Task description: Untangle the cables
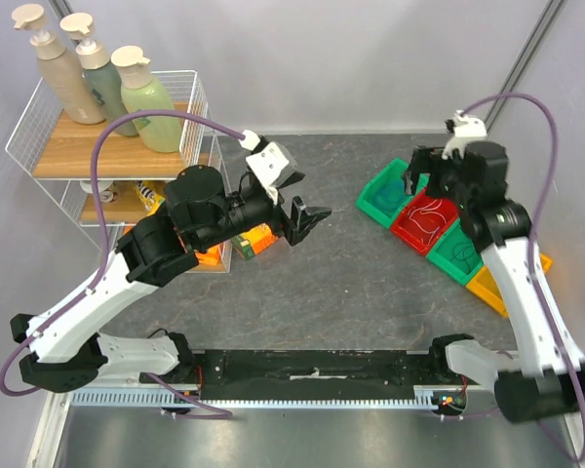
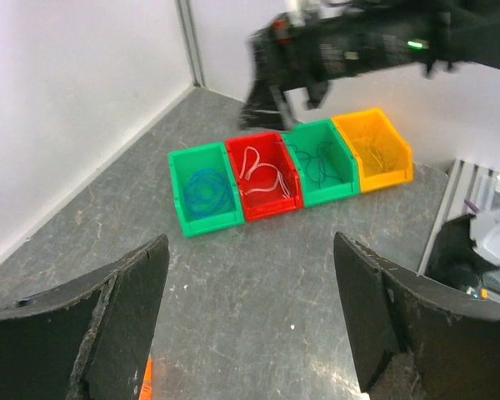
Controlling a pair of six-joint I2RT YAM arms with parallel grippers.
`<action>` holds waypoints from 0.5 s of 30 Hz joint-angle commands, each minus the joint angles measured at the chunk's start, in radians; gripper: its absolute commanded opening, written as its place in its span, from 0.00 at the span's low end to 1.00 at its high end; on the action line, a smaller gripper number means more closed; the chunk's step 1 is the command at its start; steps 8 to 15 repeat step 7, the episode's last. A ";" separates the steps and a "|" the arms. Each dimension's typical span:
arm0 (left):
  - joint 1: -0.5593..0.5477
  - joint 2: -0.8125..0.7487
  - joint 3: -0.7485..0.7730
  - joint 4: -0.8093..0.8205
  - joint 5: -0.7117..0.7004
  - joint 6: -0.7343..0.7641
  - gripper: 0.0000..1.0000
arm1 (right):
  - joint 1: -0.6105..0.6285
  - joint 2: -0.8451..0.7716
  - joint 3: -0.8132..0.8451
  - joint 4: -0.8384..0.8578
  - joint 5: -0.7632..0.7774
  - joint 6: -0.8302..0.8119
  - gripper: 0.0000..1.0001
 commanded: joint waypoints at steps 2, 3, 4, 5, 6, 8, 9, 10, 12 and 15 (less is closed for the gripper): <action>-0.006 -0.052 -0.012 0.165 -0.083 0.033 0.88 | -0.003 -0.237 -0.091 0.184 0.108 0.009 0.98; -0.004 -0.066 -0.035 0.196 -0.083 0.030 0.88 | -0.003 -0.260 -0.096 0.181 0.122 0.008 0.98; -0.004 -0.077 -0.054 0.227 -0.083 0.027 0.89 | -0.002 -0.275 -0.093 0.178 0.122 0.008 0.98; -0.006 -0.094 -0.077 0.260 -0.077 0.027 0.91 | -0.002 -0.294 -0.090 0.178 0.116 0.009 0.98; -0.004 -0.110 -0.097 0.290 -0.071 0.031 0.93 | -0.002 -0.314 -0.084 0.182 0.106 0.012 0.98; -0.006 -0.129 -0.114 0.326 -0.068 0.043 0.93 | -0.002 -0.329 -0.076 0.196 0.096 0.018 0.98; -0.006 -0.129 -0.114 0.326 -0.068 0.043 0.93 | -0.002 -0.329 -0.076 0.196 0.096 0.018 0.98; -0.006 -0.129 -0.114 0.326 -0.068 0.043 0.93 | -0.002 -0.329 -0.076 0.196 0.096 0.018 0.98; -0.006 -0.129 -0.114 0.326 -0.068 0.043 0.93 | -0.002 -0.329 -0.076 0.196 0.096 0.018 0.98; -0.006 -0.129 -0.114 0.326 -0.068 0.043 0.93 | -0.002 -0.329 -0.076 0.196 0.096 0.018 0.98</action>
